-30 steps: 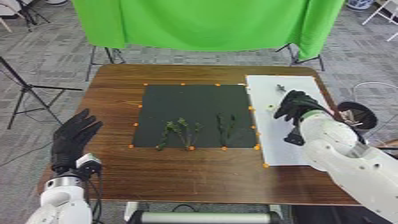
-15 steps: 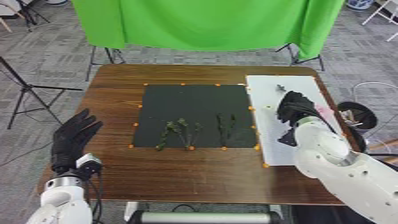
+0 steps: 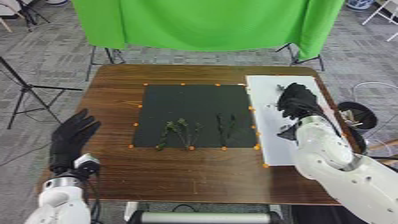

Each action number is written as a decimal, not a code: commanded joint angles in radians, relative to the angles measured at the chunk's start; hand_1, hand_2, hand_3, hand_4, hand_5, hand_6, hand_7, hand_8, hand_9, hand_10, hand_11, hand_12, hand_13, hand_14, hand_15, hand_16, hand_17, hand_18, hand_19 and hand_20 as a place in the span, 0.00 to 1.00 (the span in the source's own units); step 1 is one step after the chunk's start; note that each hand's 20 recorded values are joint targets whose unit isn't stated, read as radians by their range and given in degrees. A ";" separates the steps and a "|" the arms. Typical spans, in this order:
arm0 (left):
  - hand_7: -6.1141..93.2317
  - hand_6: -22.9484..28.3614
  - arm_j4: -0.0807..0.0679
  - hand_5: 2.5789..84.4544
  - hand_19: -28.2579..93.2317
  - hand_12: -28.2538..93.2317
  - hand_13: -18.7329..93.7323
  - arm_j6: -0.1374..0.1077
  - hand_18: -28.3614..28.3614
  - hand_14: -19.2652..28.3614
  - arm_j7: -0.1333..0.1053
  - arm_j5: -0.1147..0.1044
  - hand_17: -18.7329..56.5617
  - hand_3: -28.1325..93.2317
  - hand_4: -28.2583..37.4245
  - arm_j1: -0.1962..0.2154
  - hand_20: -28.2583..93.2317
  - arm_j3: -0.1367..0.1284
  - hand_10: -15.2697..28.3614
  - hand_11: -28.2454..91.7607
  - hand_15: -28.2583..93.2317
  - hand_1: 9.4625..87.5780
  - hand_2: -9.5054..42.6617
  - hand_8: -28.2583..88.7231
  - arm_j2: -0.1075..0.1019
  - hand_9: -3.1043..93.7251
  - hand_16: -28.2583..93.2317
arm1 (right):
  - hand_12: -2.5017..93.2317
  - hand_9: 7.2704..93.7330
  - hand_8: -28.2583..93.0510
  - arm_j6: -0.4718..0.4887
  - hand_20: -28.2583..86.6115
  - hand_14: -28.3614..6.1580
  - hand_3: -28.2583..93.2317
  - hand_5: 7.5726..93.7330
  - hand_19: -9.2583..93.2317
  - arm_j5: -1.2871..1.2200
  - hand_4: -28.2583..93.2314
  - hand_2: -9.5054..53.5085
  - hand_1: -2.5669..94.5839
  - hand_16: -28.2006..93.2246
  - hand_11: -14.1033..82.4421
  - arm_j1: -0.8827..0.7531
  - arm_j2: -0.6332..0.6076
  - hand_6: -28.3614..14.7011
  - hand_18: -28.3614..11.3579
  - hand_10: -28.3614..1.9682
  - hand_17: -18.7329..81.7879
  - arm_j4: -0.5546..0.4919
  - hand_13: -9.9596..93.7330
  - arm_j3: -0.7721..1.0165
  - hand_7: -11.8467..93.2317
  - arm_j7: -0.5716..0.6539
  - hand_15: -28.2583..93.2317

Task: Arrange flowers

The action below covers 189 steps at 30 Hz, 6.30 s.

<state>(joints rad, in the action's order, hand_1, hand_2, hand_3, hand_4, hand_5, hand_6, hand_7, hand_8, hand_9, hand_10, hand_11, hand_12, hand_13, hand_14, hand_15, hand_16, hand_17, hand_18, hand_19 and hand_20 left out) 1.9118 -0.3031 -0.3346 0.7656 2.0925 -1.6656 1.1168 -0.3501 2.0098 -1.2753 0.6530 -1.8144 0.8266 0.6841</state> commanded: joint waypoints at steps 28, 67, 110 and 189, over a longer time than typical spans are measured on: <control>0.22 0.51 -0.032 0.59 0.28 0.32 0.56 -0.050 0.68 0.74 -0.023 -0.018 0.49 0.81 0.05 0.031 0.42 -0.134 0.65 0.42 0.42 0.29 0.34 0.17 -0.027 0.54 0.21 | 0.44 0.98 0.32 0.112 0.62 0.79 0.75 0.88 1.00 -0.168 0.15 0.00 0.64 0.46 0.27 0.590 0.379 0.60 0.48 0.58 0.88 0.002 1.00 -0.588 0.30 -0.324 0.72; 0.19 0.54 -0.043 0.62 0.26 0.32 0.53 0.018 0.66 0.73 0.003 -0.006 0.44 0.77 0.00 -0.032 0.40 -0.074 0.67 0.41 0.40 0.16 0.50 0.17 -0.023 0.55 0.21 | 0.40 0.93 0.28 0.277 0.64 0.79 0.75 0.84 1.00 -0.055 0.13 0.00 0.61 0.48 0.22 0.636 0.597 0.68 0.48 0.57 0.88 0.287 1.00 -0.722 0.30 -0.314 0.71; 0.19 0.54 -0.029 0.61 0.27 0.32 0.54 0.010 0.66 0.73 0.009 -0.003 0.44 0.80 0.00 -0.018 0.40 -0.060 0.67 0.41 0.41 0.20 0.44 0.17 -0.023 0.55 0.21 | 0.23 0.69 0.17 0.321 0.67 0.78 0.83 0.63 1.00 -0.012 0.12 0.00 0.52 0.48 0.33 0.682 0.536 0.72 0.46 0.53 0.84 0.262 0.97 -0.681 0.29 -0.225 0.72; 0.19 0.54 0.025 0.61 0.27 0.32 0.55 -0.016 0.67 0.74 0.002 -0.005 0.44 0.79 0.00 0.044 0.39 -0.027 0.67 0.41 0.41 0.23 0.45 0.17 0.002 0.55 0.21 | 0.30 0.95 0.30 0.256 0.69 0.76 0.73 0.86 1.00 -0.004 0.10 0.00 0.58 0.46 0.41 0.180 -0.147 0.66 0.41 0.58 0.87 0.129 1.00 -0.184 0.29 -0.044 0.74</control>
<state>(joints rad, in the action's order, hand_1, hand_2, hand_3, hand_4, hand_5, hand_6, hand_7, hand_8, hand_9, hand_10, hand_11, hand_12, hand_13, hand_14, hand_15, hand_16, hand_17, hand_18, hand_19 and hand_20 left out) 1.9268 -0.3250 -0.3445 0.7591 2.1226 -1.6756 1.1072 -0.0129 1.9722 -1.0971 0.5005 -1.6932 0.6716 0.6630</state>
